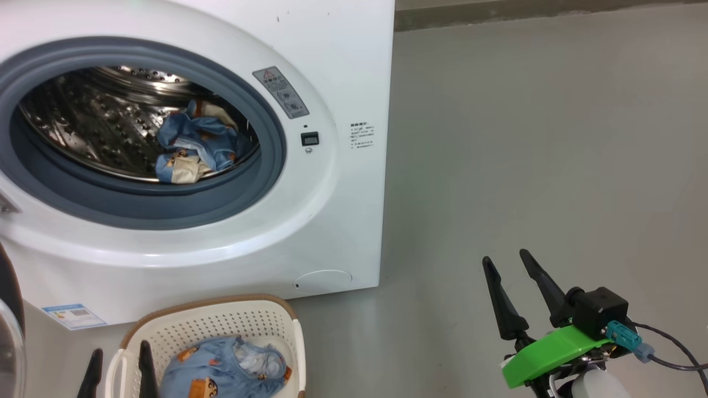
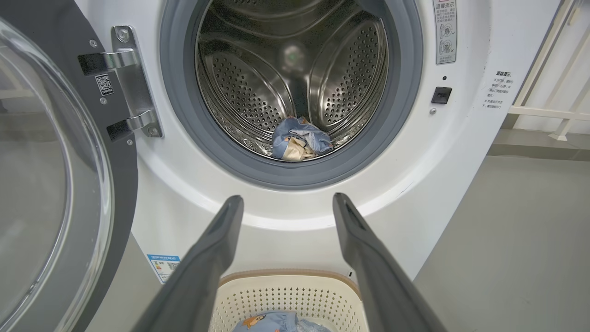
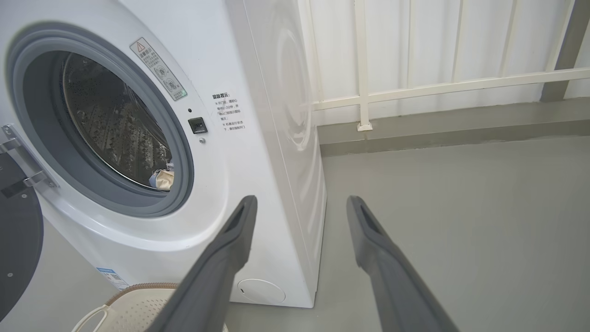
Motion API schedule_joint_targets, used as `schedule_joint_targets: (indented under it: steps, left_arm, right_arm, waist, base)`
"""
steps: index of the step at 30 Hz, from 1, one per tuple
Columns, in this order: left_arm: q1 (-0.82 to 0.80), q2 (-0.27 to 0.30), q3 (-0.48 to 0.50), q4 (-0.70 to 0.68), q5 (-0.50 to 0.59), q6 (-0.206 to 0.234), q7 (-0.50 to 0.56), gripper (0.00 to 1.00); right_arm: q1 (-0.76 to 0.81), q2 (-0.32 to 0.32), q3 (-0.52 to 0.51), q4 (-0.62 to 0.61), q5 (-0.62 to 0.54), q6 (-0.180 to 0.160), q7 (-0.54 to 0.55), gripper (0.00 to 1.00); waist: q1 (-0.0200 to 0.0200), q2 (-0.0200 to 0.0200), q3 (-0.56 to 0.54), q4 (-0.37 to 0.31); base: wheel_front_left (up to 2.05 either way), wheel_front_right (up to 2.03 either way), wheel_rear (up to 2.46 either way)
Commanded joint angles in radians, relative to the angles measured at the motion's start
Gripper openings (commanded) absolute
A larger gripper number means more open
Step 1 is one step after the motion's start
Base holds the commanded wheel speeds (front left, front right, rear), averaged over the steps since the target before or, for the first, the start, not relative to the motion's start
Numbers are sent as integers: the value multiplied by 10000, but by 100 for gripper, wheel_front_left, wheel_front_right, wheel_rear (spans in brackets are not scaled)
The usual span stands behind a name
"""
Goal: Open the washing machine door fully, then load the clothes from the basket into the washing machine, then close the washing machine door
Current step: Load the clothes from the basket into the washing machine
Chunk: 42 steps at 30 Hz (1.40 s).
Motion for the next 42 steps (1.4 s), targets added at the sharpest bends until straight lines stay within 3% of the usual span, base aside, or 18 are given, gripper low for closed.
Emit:
schedule_joint_targets:
  steps: [1, 30, 42]
  left_arm:
    - [-62, 49, 383, -248, 116, -67, -82, 100]
    - [251, -13, 371, -285, -66, -9, -82, 100]
    - [-144, -14, 117, 751, -504, -290, -82, 100]
  right_arm:
    - [41, 42, 241, -269, -103, 16, -49, 100]
    - [164, 42, 121, -291, -188, 16, -49, 100]
    - [10, 42, 157, -341, -16, 16, -49, 100]
  waist:
    - [0, 0, -75, 9]
    - [0, 0, -84, 159]
    - [0, 0, 646, 31]
  base:
    - [0, 0, 0]
    - [0, 0, 0]
    - [0, 0, 0]
